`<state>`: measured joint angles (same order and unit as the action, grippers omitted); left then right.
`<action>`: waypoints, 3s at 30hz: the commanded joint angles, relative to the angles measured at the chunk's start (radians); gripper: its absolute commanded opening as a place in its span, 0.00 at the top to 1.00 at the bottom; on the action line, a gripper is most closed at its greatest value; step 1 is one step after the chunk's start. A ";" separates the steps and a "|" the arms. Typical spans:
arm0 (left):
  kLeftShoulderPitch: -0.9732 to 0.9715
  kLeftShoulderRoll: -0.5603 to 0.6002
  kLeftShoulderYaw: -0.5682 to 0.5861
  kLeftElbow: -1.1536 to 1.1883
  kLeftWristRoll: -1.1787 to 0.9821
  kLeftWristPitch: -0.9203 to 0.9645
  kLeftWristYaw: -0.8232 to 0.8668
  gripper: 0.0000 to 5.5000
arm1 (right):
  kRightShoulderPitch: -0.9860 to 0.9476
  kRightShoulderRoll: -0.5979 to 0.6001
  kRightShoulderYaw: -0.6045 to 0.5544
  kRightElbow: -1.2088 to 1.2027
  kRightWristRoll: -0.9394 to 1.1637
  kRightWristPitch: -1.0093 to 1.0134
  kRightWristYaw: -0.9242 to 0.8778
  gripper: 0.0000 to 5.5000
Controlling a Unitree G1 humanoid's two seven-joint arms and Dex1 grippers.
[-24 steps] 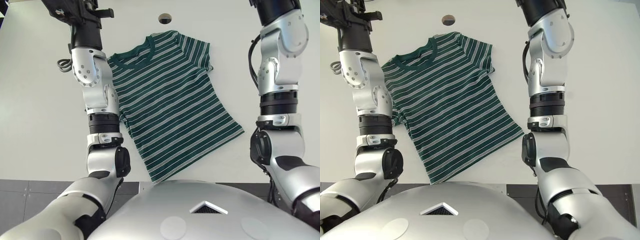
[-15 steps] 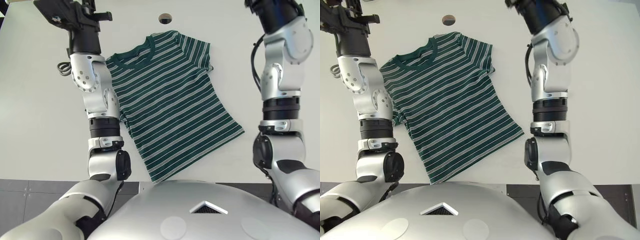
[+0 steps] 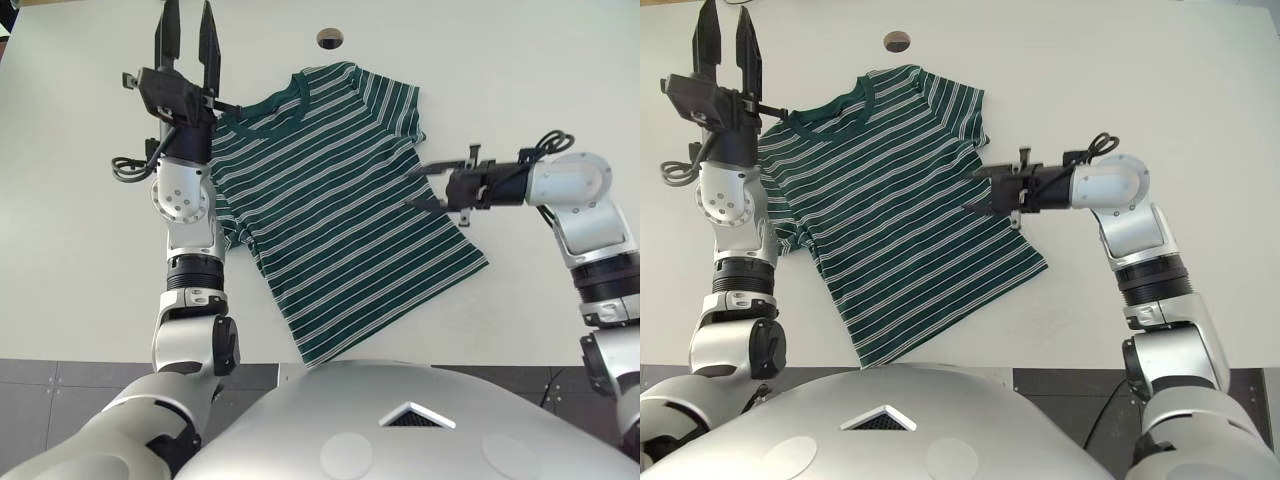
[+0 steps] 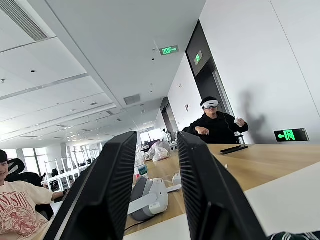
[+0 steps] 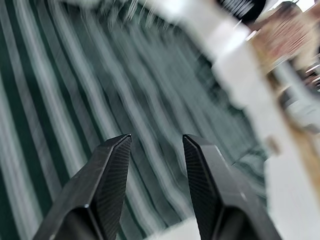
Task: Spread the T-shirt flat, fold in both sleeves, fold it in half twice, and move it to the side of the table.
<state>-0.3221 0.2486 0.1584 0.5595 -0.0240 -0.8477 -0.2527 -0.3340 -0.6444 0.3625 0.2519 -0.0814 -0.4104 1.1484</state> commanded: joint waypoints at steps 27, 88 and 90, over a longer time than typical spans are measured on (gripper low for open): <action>0.045 0.045 -0.033 -0.088 -0.038 0.034 -0.004 0.73 | -0.331 0.132 -0.008 0.069 0.328 0.232 0.240 0.65; 0.152 0.053 -0.002 -0.234 -0.424 1.394 -0.158 0.57 | -0.220 0.285 -0.148 -0.024 0.394 0.581 0.142 0.64; 0.134 0.050 -0.003 -0.177 -0.415 1.375 -0.176 0.57 | -0.221 0.284 -0.150 -0.023 0.393 0.578 0.134 0.64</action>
<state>-0.1999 0.3073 0.1618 0.2996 -0.4662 0.5099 -0.4272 -0.5551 -0.3546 0.2157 0.2285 0.3179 0.1731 1.2912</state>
